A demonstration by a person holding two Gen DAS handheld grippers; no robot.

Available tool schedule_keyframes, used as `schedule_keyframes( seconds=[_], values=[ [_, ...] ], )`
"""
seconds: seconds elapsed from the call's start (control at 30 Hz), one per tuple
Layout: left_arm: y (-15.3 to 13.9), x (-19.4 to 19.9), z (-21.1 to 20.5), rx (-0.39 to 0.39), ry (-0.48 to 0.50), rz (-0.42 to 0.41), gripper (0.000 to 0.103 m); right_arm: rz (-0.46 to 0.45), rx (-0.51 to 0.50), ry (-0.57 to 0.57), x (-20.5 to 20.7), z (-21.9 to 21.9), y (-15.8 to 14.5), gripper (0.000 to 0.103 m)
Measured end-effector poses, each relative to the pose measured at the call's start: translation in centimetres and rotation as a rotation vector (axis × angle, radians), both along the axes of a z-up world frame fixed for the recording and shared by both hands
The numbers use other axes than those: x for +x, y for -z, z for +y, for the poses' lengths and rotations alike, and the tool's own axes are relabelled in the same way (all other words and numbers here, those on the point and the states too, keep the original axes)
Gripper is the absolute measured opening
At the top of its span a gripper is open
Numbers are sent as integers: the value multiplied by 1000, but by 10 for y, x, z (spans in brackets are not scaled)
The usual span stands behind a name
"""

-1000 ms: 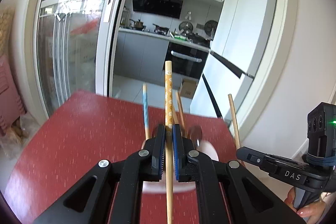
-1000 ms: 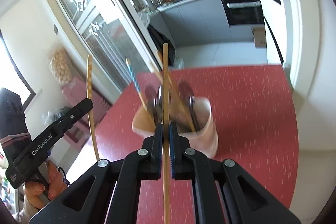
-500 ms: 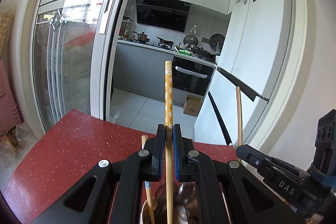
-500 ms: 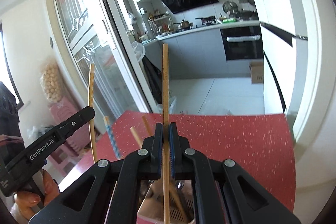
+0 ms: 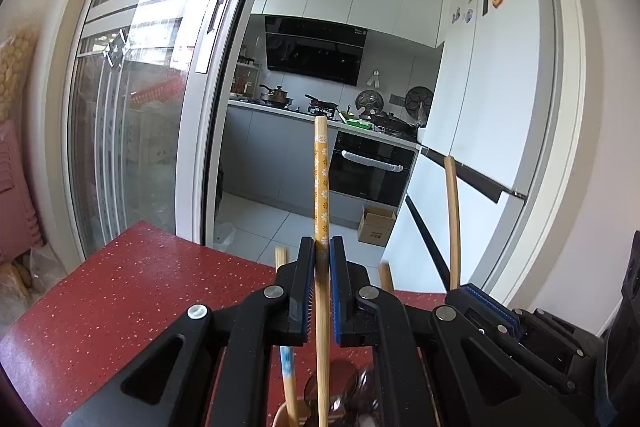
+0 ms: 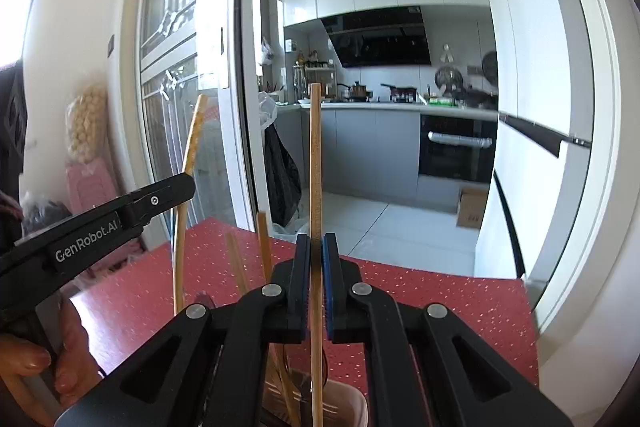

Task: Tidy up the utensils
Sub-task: 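Lift both chopsticks upright and carry them over the pink holder, then open the left tool and the right tool to drop both chopsticks into the holder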

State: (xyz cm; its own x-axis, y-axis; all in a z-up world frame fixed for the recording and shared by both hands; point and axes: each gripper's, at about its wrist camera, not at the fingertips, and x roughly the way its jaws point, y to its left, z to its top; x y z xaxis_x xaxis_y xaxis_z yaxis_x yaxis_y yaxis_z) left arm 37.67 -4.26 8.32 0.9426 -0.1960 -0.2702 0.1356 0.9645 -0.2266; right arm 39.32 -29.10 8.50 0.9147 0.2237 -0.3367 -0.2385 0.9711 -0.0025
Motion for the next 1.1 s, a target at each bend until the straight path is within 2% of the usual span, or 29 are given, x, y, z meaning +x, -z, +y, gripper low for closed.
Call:
schedule_keyframes(
  seconds=[0.27, 0.5, 1.1],
  values=[
    [19, -18, -4, 44, -3, 22, 37, -40, -96, 2, -20, 12, 23, 6],
    [19, -28, -5, 78, -10, 24, 37, -39, -146, -25, -34, 20, 32, 6],
    [28, -43, 12, 90, -44, 102, 37, 105, -127, -60, -29, 11, 41, 7]
  ],
)
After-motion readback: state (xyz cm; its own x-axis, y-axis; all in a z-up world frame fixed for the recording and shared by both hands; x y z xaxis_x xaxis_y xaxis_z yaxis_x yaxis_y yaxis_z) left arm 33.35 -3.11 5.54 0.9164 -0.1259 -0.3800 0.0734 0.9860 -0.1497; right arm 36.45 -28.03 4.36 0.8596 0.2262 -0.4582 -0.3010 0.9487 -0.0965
